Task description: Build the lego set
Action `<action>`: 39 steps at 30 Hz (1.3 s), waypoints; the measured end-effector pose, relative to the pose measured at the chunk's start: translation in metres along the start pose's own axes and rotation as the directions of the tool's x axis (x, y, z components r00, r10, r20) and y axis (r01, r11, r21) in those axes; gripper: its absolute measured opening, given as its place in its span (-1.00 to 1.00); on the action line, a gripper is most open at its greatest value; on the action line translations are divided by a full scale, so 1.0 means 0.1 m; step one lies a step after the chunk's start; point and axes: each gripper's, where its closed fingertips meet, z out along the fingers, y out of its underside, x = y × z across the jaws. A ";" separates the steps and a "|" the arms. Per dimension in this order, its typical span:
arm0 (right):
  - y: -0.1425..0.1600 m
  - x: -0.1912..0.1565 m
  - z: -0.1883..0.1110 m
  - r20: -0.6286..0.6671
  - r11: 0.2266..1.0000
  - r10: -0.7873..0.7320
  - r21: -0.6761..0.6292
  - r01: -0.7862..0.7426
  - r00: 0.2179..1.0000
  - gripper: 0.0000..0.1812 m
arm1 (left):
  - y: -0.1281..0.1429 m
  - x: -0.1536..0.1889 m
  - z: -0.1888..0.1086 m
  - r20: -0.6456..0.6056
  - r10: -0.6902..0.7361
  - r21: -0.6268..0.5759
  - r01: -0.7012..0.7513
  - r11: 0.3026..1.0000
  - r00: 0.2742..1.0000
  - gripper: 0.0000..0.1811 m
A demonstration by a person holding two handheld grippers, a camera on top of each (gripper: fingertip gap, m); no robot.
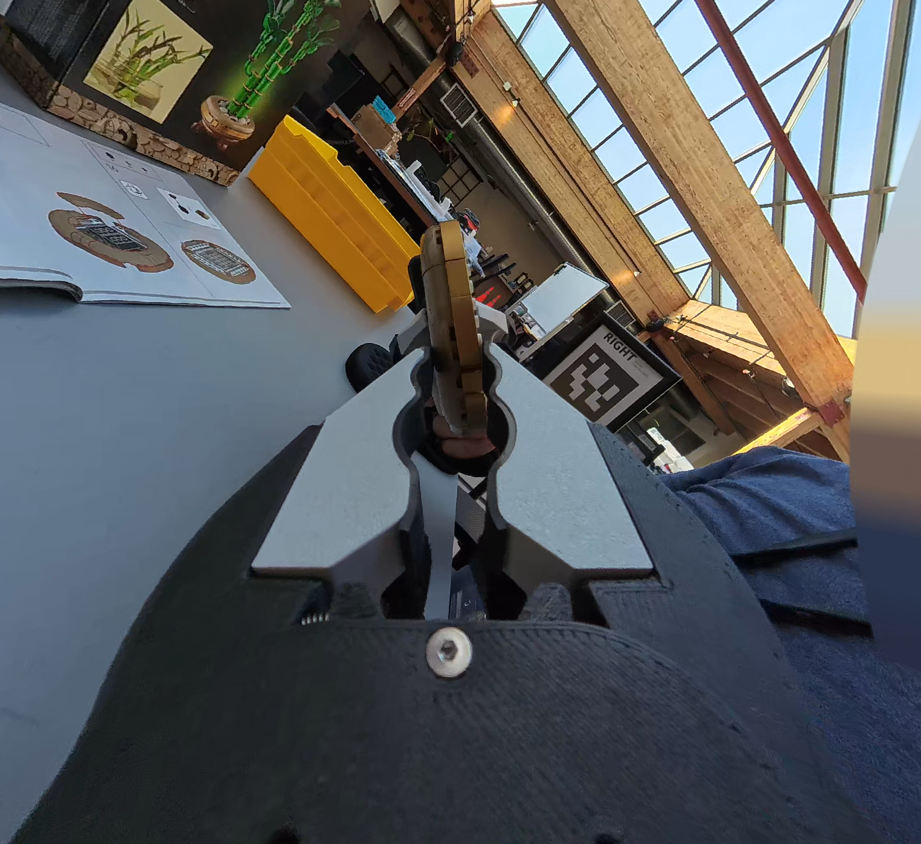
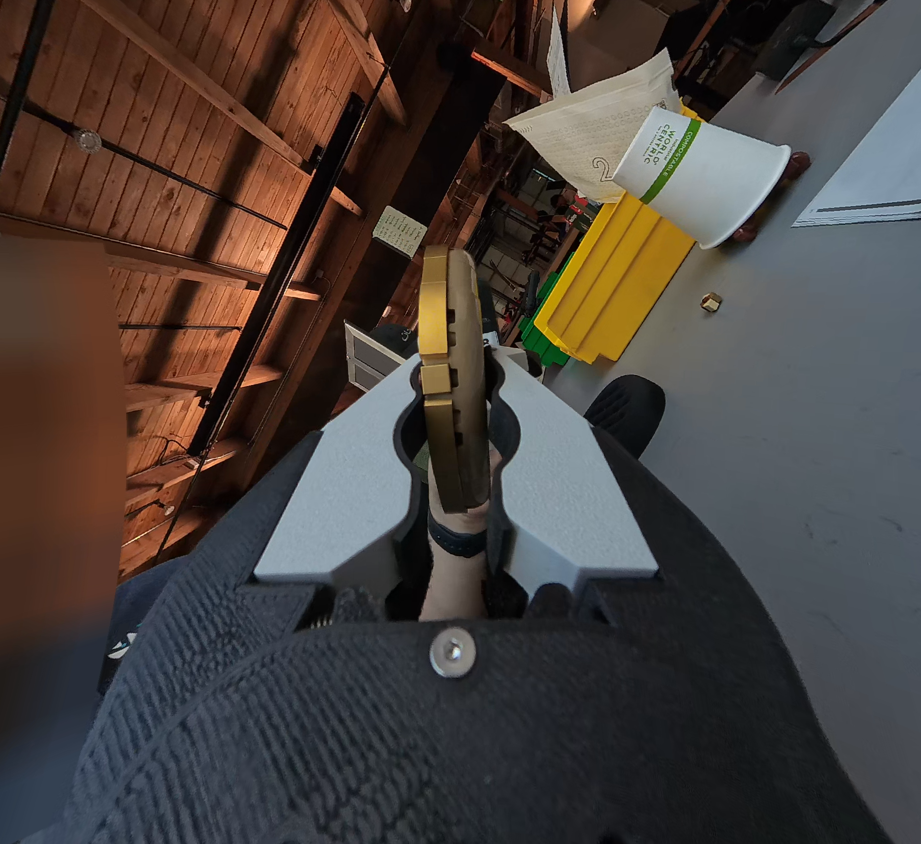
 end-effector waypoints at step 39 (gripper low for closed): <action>-0.02 0.02 0.00 0.008 1.000 0.022 0.018 -0.022 1.000 -0.80 | 0.07 0.01 -0.03 0.004 0.012 -0.045 -0.012 0.999 1.000 -0.81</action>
